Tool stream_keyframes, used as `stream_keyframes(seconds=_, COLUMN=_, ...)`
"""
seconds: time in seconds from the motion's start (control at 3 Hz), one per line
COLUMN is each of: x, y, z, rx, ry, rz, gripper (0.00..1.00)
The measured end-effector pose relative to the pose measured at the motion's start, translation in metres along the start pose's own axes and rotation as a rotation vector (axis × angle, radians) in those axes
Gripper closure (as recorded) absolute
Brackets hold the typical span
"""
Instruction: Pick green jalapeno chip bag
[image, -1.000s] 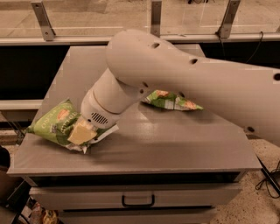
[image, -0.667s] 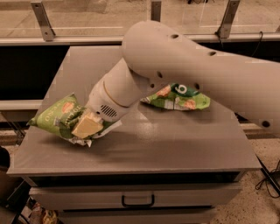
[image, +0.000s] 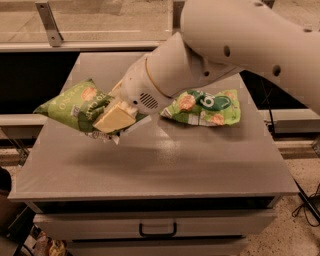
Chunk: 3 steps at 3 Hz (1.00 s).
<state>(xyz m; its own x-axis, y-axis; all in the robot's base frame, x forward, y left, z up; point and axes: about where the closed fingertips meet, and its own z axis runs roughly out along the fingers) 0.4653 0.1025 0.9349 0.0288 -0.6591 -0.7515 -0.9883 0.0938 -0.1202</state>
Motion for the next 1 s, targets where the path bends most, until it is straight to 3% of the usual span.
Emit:
stream_keyframes(seconds=0.67, x=-0.035, y=-0.014, z=-0.063, rx=0.083, ry=-0.126, rz=-0.09, gripper=1.0)
stream_keyframes(seconds=1.0, x=-0.036, y=-0.013, z=-0.063, rx=0.082, ry=-0.127, rz=-0.092, gripper=1.0)
